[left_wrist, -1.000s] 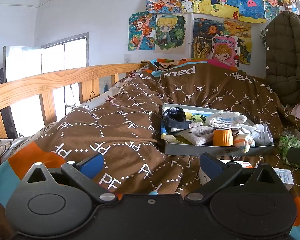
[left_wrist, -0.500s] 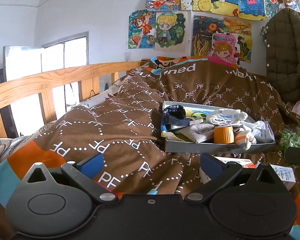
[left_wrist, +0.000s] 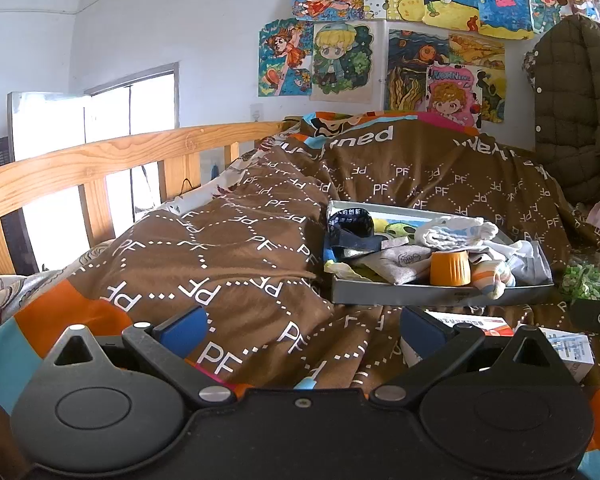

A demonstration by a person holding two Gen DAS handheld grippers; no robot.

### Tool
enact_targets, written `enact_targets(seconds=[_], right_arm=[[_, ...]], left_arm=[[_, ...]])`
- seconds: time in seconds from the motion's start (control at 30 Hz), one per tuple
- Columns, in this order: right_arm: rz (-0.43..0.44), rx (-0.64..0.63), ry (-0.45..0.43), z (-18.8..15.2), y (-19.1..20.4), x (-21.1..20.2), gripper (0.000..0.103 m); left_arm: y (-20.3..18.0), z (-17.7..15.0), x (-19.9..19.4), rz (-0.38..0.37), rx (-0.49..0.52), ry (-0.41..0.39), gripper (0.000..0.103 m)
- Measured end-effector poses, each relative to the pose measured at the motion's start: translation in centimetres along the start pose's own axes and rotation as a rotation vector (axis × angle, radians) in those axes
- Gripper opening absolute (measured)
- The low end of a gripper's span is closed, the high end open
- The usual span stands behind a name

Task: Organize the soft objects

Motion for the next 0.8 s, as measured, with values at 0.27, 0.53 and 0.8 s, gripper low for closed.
enact_targets(seconds=[0.27,0.53,0.8], right_arm=[[-0.018,-0.012,-0.005,-0.11,0.02,0.36,0.103],[-0.038,-0.035,-0.029,-0.10,0.07,0.42,0.103],[-0.049,-0.047,-0.041,-0.09,0.00,0.51,0.103]], left_arm=[[0.06,-0.07,0.07,0.004,-0.001,0.004,0.102],[0.20,-0.25,0.24,0.023,-0.013,0.003,0.102],[-0.18,-0.35,0.30,0.025,0.002,0.003,0.102]])
Point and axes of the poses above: each gripper's, at about its wrist camera, not at the fingertips, and x roughly the way its jaws point, y to its left, z to its top, the point moved 6 cm from there along x, roughly the way its jaws point, and after that the axes turned 11 degrees about -z, right-handed, at the moved point
